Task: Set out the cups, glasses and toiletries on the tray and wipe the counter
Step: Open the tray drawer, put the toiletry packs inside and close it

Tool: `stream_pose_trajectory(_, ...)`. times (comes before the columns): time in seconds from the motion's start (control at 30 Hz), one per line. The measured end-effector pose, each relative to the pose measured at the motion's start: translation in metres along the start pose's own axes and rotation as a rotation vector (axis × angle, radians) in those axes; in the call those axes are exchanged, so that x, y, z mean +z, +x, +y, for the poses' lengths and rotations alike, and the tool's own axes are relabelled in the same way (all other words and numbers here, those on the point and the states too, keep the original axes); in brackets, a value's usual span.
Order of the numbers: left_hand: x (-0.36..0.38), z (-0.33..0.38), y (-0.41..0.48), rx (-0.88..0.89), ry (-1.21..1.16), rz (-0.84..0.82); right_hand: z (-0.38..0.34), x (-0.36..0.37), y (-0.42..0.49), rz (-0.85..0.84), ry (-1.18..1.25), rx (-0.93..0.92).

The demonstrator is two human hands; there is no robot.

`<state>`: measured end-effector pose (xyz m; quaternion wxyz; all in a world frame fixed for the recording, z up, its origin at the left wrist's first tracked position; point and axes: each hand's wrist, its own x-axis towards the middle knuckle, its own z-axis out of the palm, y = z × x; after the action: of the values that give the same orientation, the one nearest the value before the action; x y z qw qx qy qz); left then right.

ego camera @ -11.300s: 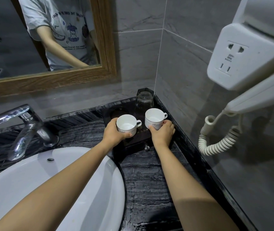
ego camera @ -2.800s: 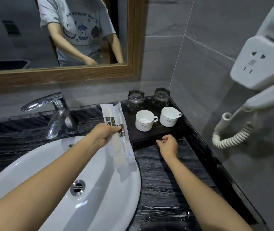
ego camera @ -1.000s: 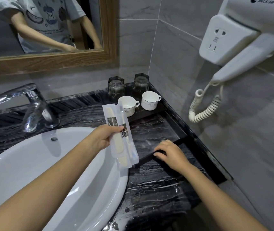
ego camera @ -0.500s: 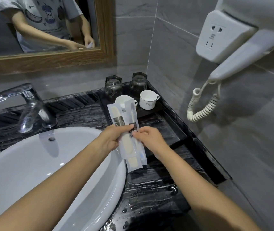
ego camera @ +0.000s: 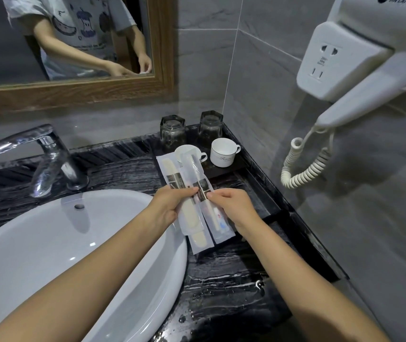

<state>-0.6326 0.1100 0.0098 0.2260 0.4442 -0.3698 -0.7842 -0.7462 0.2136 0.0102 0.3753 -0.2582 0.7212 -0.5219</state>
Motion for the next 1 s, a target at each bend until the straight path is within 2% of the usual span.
stream_pose_trajectory(0.13, -0.002, 0.003, 0.000, -0.027, -0.016, -0.021, -0.004, -0.016, 0.006, 0.041, 0.013, 0.030)
stream_pose_trajectory(0.23, -0.009, 0.011, -0.002, -0.066, -0.103, -0.040, -0.007, -0.039, 0.015, 0.080, -0.025, 0.120)
stream_pose_trajectory(0.43, -0.027, 0.025, -0.006, -0.085, -0.225, -0.061, 0.007, -0.073, 0.033, 0.121, -0.293, 0.307)
stream_pose_trajectory(0.8, -0.029, 0.023, 0.004, -0.114, -0.280, -0.035, 0.020, -0.056, 0.083, 0.177, -0.449, 0.388)
stream_pose_trajectory(1.0, -0.033, 0.021, 0.010, -0.105, -0.297, -0.047, 0.031, -0.050, 0.093, 0.271, -0.517, 0.427)
